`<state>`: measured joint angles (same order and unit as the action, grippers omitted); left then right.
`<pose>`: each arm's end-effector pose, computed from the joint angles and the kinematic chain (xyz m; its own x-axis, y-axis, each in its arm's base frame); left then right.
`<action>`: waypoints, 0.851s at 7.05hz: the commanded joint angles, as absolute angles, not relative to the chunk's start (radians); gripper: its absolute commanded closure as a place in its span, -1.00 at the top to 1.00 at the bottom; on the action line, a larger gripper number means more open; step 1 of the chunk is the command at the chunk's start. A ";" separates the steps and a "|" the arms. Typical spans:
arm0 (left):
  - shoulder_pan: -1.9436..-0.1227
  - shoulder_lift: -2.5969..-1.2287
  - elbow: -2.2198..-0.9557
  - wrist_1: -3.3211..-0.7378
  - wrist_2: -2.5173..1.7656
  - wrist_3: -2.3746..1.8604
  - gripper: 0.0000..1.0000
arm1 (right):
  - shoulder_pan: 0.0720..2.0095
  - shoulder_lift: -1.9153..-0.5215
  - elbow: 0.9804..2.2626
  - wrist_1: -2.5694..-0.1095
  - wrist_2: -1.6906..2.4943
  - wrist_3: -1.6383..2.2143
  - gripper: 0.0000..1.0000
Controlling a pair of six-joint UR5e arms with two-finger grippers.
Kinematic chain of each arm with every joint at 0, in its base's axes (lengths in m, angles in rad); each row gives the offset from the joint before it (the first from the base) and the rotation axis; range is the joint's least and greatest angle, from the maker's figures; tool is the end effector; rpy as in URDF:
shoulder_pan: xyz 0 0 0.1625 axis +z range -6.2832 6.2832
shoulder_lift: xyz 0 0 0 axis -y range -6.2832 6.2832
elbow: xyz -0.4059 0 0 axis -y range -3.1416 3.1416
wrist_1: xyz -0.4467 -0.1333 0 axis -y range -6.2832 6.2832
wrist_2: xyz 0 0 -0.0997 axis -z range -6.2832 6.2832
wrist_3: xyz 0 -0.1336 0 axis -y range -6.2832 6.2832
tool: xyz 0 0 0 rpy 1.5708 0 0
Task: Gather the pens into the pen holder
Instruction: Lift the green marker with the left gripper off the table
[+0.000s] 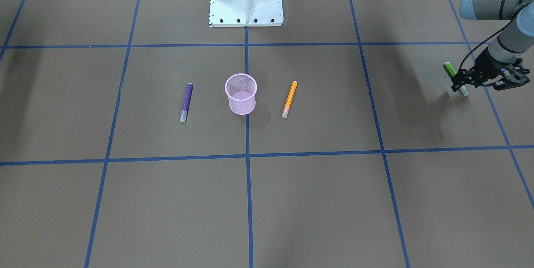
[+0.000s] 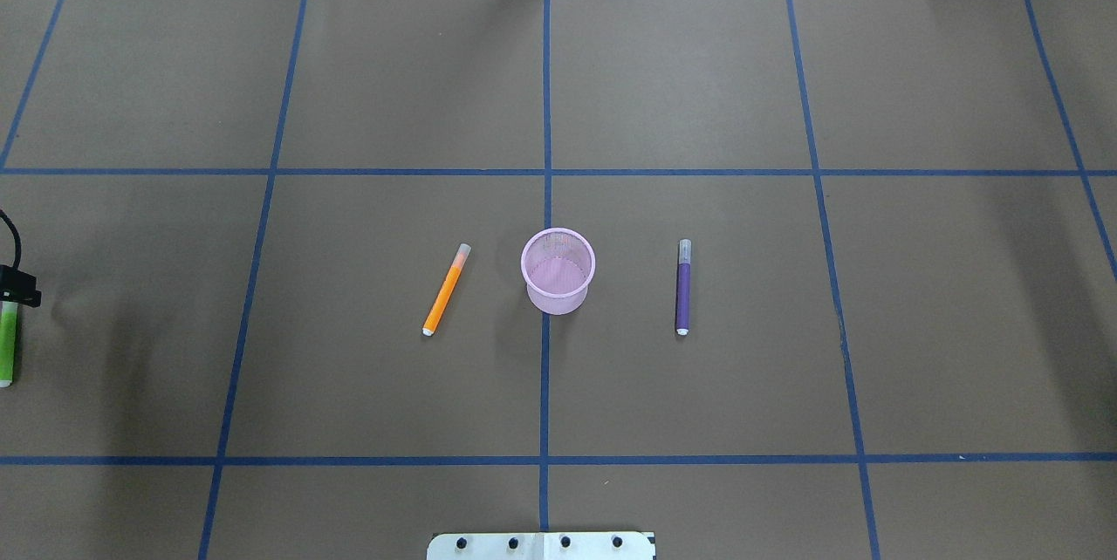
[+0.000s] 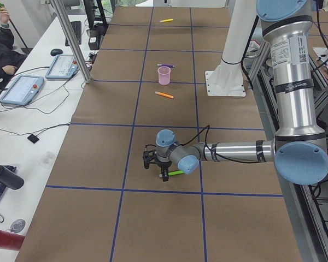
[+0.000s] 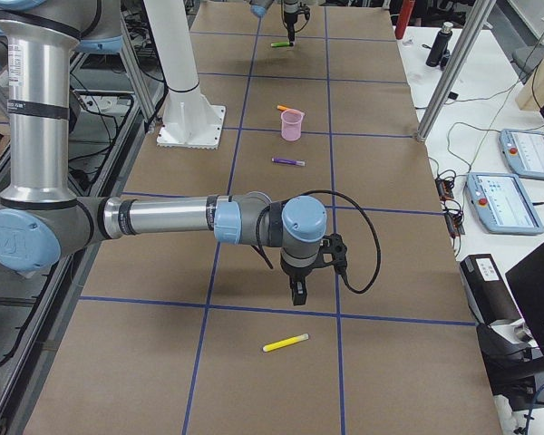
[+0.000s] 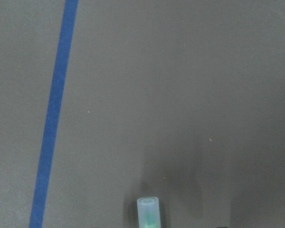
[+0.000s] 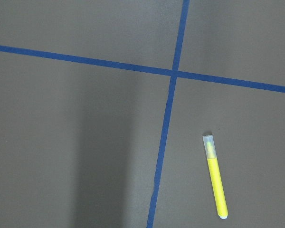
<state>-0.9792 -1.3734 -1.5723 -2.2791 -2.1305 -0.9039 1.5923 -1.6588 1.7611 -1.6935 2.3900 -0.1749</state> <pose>0.2276 -0.4506 0.6973 0.7272 -0.1425 -0.6715 0.1380 0.9886 -0.0603 0.0466 -0.5056 0.6144 0.6757 -0.1448 0.7229 0.0976 0.9895 0.1070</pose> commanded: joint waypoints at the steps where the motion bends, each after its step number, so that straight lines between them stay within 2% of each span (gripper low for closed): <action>1: -0.977 -1.374 -1.565 -2.278 -2.131 -0.904 0.38 | 1.592 -1.658 1.761 -1.694 2.390 -0.175 1.00; 5: -0.969 -1.373 -1.559 -2.278 -2.131 -0.904 0.20 | 1.592 -1.655 1.761 -1.692 2.388 -0.175 1.00; 6: -0.969 -1.373 -1.559 -2.278 -2.131 -0.904 0.07 | 1.592 -1.655 1.759 -1.692 2.388 -0.175 1.00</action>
